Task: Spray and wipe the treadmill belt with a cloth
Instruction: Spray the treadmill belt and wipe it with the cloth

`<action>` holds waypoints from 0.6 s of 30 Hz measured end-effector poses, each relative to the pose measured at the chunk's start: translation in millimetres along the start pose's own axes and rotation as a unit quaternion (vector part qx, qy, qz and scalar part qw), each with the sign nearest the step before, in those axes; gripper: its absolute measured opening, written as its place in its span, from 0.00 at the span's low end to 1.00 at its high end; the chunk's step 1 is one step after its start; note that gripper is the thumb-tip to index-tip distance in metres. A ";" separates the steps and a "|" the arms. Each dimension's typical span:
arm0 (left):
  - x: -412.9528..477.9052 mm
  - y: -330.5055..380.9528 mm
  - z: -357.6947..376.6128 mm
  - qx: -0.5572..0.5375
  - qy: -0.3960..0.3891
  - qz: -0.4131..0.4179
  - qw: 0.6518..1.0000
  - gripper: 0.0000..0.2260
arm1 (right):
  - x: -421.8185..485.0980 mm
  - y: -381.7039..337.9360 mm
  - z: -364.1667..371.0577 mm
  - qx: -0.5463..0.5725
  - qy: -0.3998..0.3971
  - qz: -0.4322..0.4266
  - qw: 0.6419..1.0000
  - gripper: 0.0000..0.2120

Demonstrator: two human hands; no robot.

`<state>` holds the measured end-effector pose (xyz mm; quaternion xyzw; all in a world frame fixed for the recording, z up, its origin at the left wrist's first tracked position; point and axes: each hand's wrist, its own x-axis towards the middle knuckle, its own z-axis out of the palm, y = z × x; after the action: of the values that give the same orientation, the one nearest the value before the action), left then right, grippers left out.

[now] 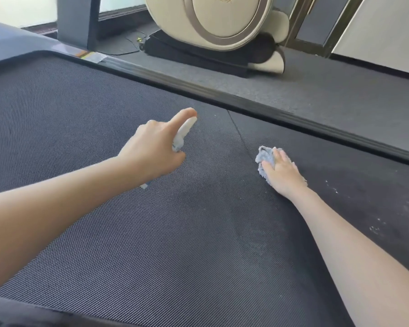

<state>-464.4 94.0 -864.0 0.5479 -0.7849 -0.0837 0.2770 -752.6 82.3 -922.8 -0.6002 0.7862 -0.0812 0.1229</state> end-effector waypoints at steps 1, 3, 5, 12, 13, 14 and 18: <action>-2.0 -1.5 -0.4 -0.002 0.002 -0.004 1.000 0.31 | -0.9 -0.4 0.1 0.002 -0.002 0.002 1.000 0.27; -8.0 -7.3 -1.7 -0.013 0.015 -0.013 1.000 0.32 | -3.3 -2.0 -1.5 0.011 -0.013 0.014 1.000 0.27; -13.6 -13.2 -4.7 -0.022 0.026 -0.028 0.999 0.31 | -3.7 -2.4 -2.0 0.015 -0.013 0.016 1.000 0.27; -35.6 -12.8 -33.2 -0.084 -0.029 -0.006 0.996 0.30 | 1.9 -7.2 -3.8 0.019 -0.028 0.017 0.999 0.27; -38.6 -14.7 -37.5 -0.092 -0.029 -0.006 0.995 0.31 | 1.4 -12.8 -2.8 0.021 -0.032 0.007 0.999 0.27; -41.3 -17.0 -41.6 -0.093 -0.026 -0.006 0.995 0.31 | -1.4 -21.5 -0.2 0.020 -0.038 -0.018 0.999 0.27; -51.3 -25.9 -54.1 -0.091 -0.005 -0.002 0.996 0.32 | -53.1 -73.6 24.3 0.015 -0.069 -0.220 0.973 0.27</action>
<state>-402.2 139.8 -847.8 0.5218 -0.7742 -0.1582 0.3215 -664.3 114.4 -920.6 -0.7608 0.6229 -0.0769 0.1649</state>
